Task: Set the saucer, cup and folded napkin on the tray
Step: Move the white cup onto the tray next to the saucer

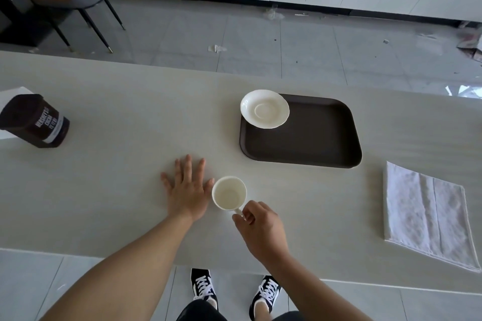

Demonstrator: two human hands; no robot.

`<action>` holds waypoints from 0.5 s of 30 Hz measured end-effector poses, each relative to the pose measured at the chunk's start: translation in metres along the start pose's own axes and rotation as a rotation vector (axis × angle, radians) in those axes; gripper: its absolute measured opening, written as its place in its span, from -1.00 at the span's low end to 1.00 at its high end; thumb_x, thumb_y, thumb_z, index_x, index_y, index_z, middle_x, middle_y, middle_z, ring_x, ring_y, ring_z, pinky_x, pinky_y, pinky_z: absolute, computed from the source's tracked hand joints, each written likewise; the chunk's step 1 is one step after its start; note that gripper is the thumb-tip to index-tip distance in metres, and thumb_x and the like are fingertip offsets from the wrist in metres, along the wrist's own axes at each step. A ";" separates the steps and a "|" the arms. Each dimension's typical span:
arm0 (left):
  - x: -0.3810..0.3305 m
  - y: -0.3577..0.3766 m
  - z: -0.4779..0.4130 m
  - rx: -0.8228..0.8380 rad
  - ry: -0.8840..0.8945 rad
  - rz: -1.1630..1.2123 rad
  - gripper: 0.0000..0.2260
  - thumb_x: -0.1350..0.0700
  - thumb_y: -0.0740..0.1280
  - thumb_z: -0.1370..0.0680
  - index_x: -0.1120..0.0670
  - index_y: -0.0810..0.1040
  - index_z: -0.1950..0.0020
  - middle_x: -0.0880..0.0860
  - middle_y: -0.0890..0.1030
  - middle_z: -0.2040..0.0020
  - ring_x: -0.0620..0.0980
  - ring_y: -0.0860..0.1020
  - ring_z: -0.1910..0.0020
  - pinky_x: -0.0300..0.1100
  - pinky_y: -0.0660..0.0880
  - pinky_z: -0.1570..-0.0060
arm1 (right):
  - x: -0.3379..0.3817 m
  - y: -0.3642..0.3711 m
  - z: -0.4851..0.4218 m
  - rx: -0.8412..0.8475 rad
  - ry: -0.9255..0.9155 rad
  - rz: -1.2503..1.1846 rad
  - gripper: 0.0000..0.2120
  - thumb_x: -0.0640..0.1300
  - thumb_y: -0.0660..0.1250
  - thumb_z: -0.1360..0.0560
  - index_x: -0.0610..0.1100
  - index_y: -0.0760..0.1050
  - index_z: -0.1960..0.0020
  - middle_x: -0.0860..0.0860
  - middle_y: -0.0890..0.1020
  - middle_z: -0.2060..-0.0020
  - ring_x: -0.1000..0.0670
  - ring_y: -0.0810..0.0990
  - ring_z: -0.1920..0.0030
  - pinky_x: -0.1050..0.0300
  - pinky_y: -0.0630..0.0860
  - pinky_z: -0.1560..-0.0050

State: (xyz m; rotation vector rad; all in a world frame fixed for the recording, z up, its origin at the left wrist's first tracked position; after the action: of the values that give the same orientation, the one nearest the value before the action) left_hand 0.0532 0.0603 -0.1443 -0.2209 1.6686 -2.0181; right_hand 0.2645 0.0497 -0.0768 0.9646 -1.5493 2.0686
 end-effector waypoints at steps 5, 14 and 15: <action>-0.007 -0.002 -0.002 -0.021 -0.012 -0.007 -0.43 -0.20 0.02 -0.63 -0.08 0.08 -0.63 0.13 0.00 -0.66 0.20 -0.09 -0.63 0.42 -0.13 -0.49 | -0.003 -0.010 -0.011 -0.059 -0.046 -0.042 -0.77 -0.15 0.46 -0.48 -0.23 0.47 0.23 -0.06 0.49 0.27 -0.13 0.47 0.36 0.04 0.42 0.33; -0.034 -0.009 -0.023 -0.140 -0.024 0.088 -0.48 -0.12 0.21 -0.60 0.00 0.31 -0.54 0.22 0.24 -0.56 0.25 0.13 -0.57 0.47 0.01 -0.43 | -0.009 -0.043 -0.043 -0.180 -0.007 -0.150 -0.74 -0.18 0.41 -0.48 -0.19 0.40 0.29 -0.08 0.57 0.30 -0.12 0.57 0.31 -0.04 0.53 0.26; -0.039 -0.009 -0.027 -0.131 -0.021 0.093 -0.47 -0.14 0.19 -0.61 -0.03 0.26 -0.56 0.21 0.19 -0.59 0.25 0.09 -0.59 0.47 -0.01 -0.43 | -0.010 -0.048 -0.049 -0.190 0.004 -0.155 -0.74 -0.17 0.41 -0.48 -0.19 0.40 0.30 -0.08 0.58 0.30 -0.12 0.57 0.30 -0.03 0.53 0.25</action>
State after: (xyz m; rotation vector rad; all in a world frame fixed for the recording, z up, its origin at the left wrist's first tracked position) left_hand 0.0724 0.1036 -0.1348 -0.2058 1.7664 -1.8357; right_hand 0.2882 0.1122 -0.0592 0.9753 -1.5826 1.7818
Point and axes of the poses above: each hand's wrist, its own z-axis away from the middle knuckle, its own y-axis out of the palm, x = y × z, the point moved 2 cm from there along -z, towards the middle knuckle
